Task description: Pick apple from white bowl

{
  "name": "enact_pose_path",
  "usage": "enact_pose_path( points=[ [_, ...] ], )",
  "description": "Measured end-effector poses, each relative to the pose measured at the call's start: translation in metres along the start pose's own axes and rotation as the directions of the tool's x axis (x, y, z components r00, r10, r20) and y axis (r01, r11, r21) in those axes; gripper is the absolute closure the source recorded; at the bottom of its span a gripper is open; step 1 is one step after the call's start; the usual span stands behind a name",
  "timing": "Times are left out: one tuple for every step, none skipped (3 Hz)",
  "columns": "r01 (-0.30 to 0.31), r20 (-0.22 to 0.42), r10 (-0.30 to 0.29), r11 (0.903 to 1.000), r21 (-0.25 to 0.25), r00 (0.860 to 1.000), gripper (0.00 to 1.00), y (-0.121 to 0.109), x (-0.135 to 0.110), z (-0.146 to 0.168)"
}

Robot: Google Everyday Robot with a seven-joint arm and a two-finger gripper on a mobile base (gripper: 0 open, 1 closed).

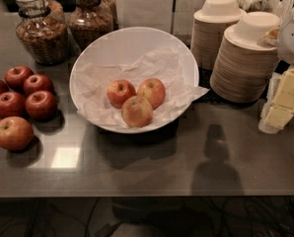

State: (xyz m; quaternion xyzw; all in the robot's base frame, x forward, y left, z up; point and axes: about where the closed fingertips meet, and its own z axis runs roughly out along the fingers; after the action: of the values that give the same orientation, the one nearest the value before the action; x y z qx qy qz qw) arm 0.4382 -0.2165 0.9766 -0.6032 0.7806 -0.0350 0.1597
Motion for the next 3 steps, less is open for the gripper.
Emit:
enact_pose_path(
  points=[
    [0.0, 0.0, 0.0, 1.0, 0.0, 1.0, 0.0, 0.0, 0.0, 0.0],
    [-0.041, 0.076, 0.04, 0.999, 0.016, 0.996, 0.0, -0.009, -0.013, 0.003],
    [-0.071, 0.202, 0.067, 0.9974, 0.012, 0.977, 0.0, -0.022, -0.051, 0.013]
  ],
)
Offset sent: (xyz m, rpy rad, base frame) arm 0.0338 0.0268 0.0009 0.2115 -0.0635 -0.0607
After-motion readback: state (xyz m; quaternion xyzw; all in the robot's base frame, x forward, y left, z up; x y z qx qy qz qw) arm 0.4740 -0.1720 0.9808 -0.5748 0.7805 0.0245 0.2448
